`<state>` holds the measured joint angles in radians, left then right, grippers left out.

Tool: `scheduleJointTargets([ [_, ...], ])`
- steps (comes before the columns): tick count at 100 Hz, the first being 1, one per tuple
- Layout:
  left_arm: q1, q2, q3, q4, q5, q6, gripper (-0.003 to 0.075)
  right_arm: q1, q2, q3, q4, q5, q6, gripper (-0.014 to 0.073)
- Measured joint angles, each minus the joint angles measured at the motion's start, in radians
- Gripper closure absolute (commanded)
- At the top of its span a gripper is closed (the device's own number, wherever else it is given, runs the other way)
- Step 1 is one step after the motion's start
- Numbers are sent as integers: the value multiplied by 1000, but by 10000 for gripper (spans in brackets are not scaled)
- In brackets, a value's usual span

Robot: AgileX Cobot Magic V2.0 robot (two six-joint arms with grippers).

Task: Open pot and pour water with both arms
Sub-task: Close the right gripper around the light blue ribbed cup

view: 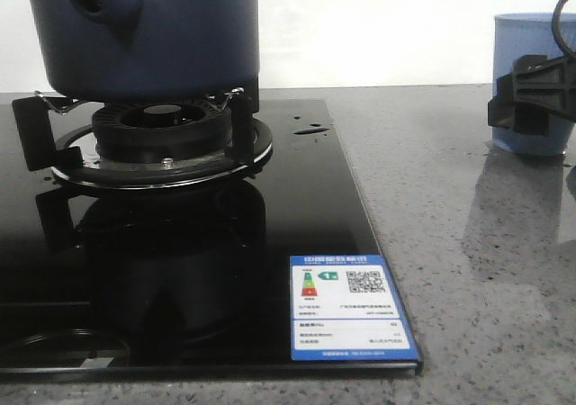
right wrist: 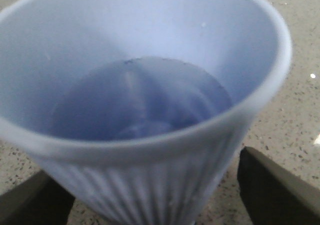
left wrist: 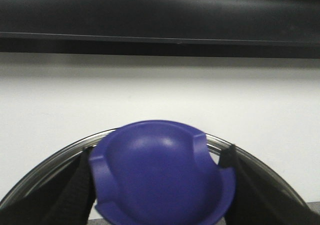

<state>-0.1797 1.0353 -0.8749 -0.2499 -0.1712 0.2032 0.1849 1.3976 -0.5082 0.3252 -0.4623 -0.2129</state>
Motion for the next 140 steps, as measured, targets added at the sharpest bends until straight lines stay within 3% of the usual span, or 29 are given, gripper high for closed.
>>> scheduleJointTargets([
  [125, 0, 0, 0, 0, 2, 0, 380, 0, 78, -10, 0, -138, 0, 14],
  [140, 0, 0, 0, 0, 2, 0, 380, 0, 78, -10, 0, -138, 2, -45],
])
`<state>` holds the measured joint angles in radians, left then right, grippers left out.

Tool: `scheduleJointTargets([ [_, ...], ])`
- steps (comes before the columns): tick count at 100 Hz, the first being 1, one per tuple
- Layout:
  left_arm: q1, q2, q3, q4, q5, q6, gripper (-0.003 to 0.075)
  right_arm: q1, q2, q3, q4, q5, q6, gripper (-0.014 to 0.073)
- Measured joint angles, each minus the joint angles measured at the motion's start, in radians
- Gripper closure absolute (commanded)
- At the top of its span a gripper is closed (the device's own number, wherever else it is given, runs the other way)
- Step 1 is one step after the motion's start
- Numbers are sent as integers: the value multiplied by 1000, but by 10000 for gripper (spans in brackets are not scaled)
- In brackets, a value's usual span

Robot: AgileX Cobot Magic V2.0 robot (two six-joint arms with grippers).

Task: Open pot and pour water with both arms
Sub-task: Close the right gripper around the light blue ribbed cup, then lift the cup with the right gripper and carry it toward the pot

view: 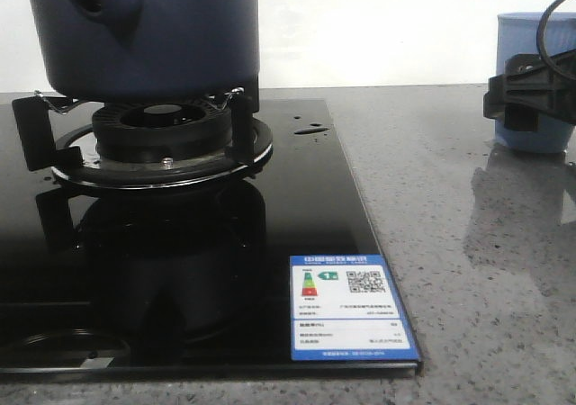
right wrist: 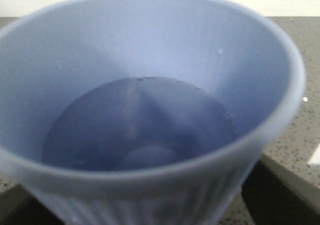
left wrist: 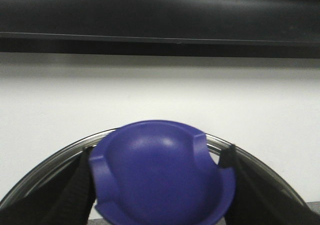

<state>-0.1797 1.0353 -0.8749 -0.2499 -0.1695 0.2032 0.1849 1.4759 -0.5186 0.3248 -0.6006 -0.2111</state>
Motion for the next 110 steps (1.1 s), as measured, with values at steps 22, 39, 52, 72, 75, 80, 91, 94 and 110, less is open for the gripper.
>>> scheduleJointTargets([
  [22, 0, 0, 0, 0, 0, 0, 380, 0, 0, 0, 0, 0, 0, -53],
  [39, 0, 0, 0, 0, 0, 0, 380, 0, 0, 0, 0, -34, 0, -48],
  [52, 0, 0, 0, 0, 0, 0, 380, 0, 2, 0, 0, -58, 0, -48],
  [72, 0, 0, 0, 0, 0, 0, 380, 0, 25, 0, 0, -82, 0, -47],
  [75, 0, 0, 0, 0, 0, 0, 380, 0, 25, 0, 0, -82, 0, -46],
  [80, 0, 0, 0, 0, 0, 0, 380, 0, 25, 0, 0, -85, 0, -44],
  [91, 0, 0, 0, 0, 0, 0, 380, 0, 25, 0, 0, -86, 0, 29],
  [94, 0, 0, 0, 0, 0, 0, 380, 0, 25, 0, -2, -86, 0, 63],
  [110, 0, 0, 0, 0, 0, 0, 380, 0, 25, -2, -2, -86, 0, 232],
])
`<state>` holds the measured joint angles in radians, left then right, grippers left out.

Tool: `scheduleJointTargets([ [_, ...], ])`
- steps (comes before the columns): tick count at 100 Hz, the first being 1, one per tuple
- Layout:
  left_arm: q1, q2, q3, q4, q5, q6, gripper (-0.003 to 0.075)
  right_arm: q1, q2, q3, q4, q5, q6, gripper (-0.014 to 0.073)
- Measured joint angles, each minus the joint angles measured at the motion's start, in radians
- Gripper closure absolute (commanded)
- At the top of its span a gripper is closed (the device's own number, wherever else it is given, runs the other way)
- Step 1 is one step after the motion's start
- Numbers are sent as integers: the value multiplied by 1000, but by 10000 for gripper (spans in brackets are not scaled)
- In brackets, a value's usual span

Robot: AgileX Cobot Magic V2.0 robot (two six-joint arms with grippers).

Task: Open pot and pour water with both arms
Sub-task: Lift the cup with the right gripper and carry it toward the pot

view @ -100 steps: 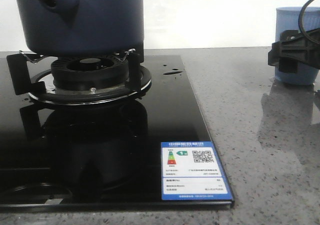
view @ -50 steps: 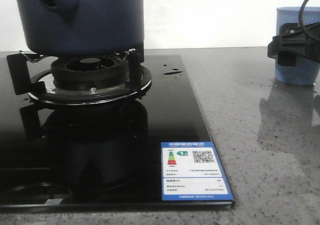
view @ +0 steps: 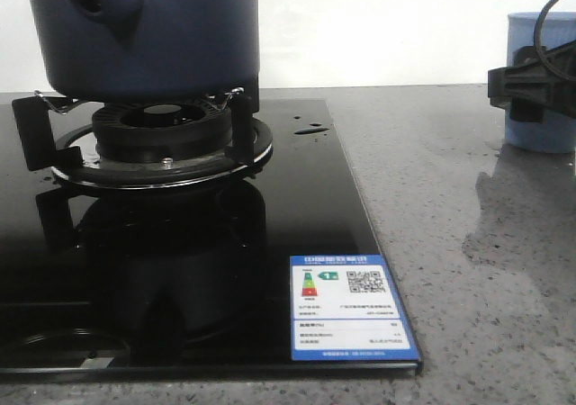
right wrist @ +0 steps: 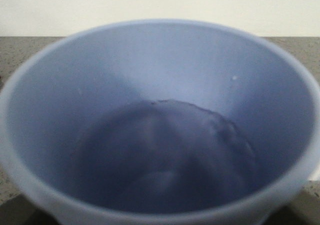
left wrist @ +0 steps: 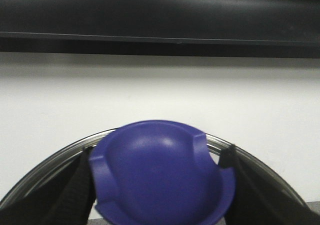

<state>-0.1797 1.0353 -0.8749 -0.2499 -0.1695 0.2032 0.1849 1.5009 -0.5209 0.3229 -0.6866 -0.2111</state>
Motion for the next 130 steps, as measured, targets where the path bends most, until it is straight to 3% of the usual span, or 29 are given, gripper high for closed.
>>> scheduleJointTargets([
  [108, 0, 0, 0, 0, 0, 0, 380, 0, -27, 0, 2, 49, 0, 249],
  [130, 0, 0, 0, 0, 0, 0, 380, 0, -54, 2, -80, 72, 0, 249],
])
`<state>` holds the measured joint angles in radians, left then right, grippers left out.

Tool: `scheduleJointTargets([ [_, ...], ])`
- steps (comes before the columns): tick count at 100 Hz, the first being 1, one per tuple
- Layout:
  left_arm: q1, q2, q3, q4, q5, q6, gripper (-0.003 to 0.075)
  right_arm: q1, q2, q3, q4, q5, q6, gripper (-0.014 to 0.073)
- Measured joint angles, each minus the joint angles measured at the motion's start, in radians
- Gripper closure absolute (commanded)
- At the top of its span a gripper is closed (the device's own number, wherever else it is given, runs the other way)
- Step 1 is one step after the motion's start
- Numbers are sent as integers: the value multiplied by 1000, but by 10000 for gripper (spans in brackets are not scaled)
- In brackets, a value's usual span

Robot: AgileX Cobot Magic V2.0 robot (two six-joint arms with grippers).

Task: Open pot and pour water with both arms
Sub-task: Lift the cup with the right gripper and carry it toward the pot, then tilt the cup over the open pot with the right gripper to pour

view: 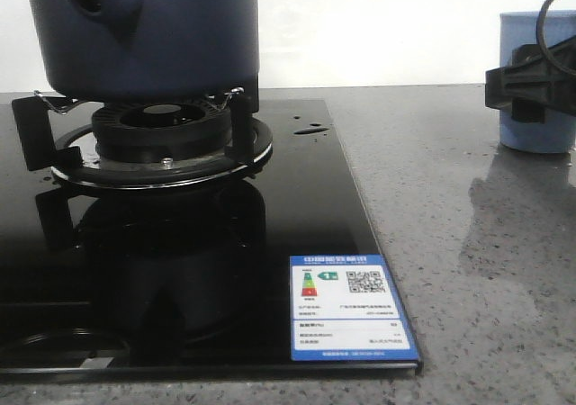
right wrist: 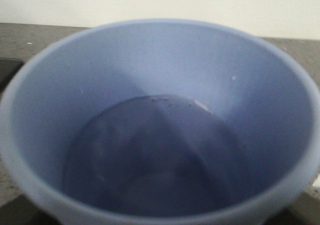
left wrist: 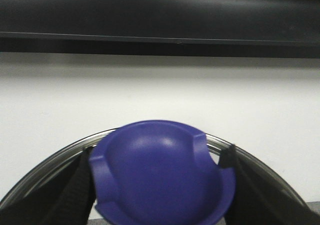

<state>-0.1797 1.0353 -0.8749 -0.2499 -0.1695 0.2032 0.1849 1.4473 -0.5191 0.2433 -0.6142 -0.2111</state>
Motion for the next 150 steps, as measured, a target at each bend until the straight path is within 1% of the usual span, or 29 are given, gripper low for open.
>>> scheduleJointTargets([
  [13, 0, 0, 0, 0, 0, 0, 380, 0, -52, 0, -34, 13, 2, 249],
  [20, 0, 0, 0, 0, 0, 0, 380, 0, -84, -4, -62, 44, 2, 249],
  [33, 0, 0, 0, 0, 0, 0, 380, 0, -127, -59, -121, 194, 2, 249],
  [46, 0, 0, 0, 0, 0, 0, 380, 16, -150, -145, -151, 319, 2, 249],
  [61, 0, 0, 0, 0, 0, 0, 380, 80, -155, -243, -213, 425, 2, 249],
  [82, 0, 0, 0, 0, 0, 0, 380, 169, -151, -384, -263, 575, 2, 249],
  [119, 0, 0, 0, 0, 0, 0, 380, 287, -47, -665, -429, 855, 2, 249],
  [150, 0, 0, 0, 0, 0, 0, 380, 372, 31, -814, -561, 999, 2, 249],
])
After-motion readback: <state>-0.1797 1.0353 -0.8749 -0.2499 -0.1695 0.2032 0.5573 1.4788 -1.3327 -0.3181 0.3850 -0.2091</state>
